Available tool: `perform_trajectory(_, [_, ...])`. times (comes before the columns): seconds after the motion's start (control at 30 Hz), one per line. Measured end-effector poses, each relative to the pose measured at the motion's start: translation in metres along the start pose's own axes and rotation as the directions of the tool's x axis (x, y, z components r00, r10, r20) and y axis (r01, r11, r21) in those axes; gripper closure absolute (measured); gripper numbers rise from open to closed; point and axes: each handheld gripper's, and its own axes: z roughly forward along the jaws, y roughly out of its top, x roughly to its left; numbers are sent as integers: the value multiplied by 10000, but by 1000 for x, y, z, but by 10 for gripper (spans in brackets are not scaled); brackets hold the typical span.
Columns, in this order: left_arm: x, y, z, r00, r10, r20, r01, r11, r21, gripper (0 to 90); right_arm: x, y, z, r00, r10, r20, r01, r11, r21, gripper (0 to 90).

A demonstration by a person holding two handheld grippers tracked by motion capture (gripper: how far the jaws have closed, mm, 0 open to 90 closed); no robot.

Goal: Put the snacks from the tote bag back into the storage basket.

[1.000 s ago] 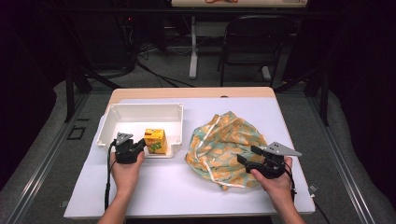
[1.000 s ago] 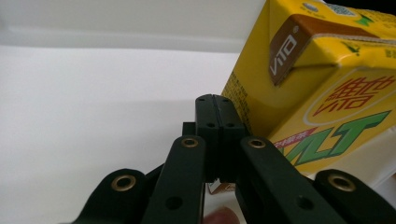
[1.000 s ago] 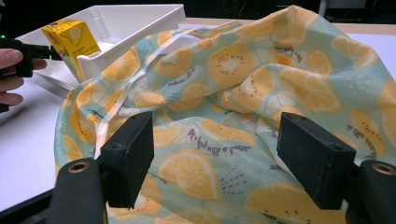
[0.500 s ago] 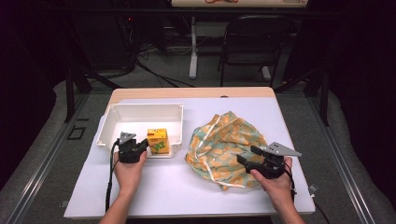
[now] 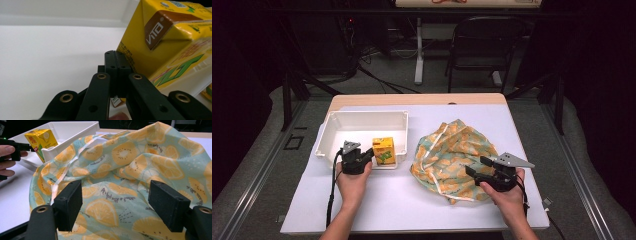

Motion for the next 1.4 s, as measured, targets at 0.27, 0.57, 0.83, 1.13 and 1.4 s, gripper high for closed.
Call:
perform_trajectory(0.27, [0,-1,2,10000,-37,2,37,9999,124,900,1,0,1,10000,3,-22,-3,10000,-9,268])
perform_trajectory(0.57, [0,-3,7,9999,-54,-135,59,9995,307,900,1,-1,1,10000,5,-8,-5,10000,14,270])
perform_trajectory(0.83, [-3,-4,10,10000,32,-23,-31,9994,353,900,2,-1,1,10000,1,-20,-1,10000,70,270])
perform_trajectory(1.13, [-7,-4,12,10000,94,26,-95,9993,370,900,2,-1,1,10000,-36,-47,36,9999,128,269])
perform_trajectory(1.4, [-10,-5,15,9999,158,30,-158,9994,302,900,2,-2,2,10000,-36,-75,37,9999,107,270])
